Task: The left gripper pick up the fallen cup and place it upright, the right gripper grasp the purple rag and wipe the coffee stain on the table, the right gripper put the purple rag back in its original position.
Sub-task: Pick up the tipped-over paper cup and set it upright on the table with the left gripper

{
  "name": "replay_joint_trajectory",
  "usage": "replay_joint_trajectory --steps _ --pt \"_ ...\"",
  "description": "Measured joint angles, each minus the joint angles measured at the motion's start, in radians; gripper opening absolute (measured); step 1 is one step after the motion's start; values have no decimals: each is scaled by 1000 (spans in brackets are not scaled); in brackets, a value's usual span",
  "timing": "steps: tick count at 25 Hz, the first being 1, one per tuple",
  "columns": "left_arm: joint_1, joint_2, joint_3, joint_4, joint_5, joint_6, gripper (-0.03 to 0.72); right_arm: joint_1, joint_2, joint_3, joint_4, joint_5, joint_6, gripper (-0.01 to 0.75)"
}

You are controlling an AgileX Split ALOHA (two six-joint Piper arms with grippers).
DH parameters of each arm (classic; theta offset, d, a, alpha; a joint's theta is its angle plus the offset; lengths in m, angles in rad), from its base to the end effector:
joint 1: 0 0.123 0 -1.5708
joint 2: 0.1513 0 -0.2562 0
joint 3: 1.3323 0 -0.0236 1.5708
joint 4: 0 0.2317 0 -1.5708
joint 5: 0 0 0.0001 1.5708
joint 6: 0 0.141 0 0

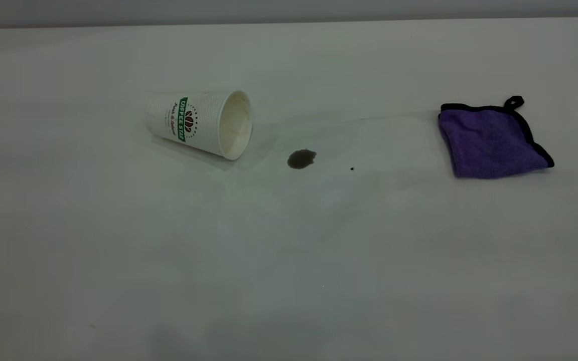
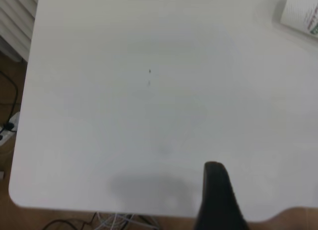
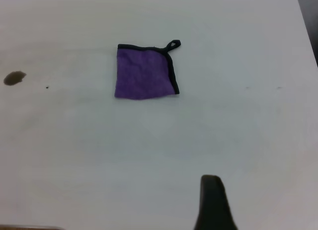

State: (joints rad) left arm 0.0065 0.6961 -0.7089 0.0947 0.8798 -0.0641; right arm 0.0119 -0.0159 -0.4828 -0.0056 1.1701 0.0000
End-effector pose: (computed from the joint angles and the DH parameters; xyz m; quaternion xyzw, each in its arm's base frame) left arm 0.1587 0.0113 0.2629 -0.0188 0.9217 0.0342 0.3860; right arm 0.0437 -0.0002 0.2275 -0.0050 0.8808 0.0000 0.4735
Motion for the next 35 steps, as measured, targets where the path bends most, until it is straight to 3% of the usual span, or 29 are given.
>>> replay_joint_trajectory --steps 4,7,11,17,22,27,35 --pt "-9 248 -113 5 -45 25 606 0 0 0 0 0 0 545" --pt "-70 427 -196 28 -64 34 651 0 0 0 0 0 0 545" --pt "-219 618 -294 146 -88 -69 672 0 0 0 0 0 0 545" --pt "-501 921 -412 442 -61 -416 672 0 0 0 0 0 0 545" --pt "-650 1159 -521 595 -44 -570 672 0 0 0 0 0 0 545" --pt "-715 1371 -662 622 -45 -596 669 0 0 0 0 0 0 545" --pt "-751 1650 -892 634 -45 -598 658 0 0 0 0 0 0 545"
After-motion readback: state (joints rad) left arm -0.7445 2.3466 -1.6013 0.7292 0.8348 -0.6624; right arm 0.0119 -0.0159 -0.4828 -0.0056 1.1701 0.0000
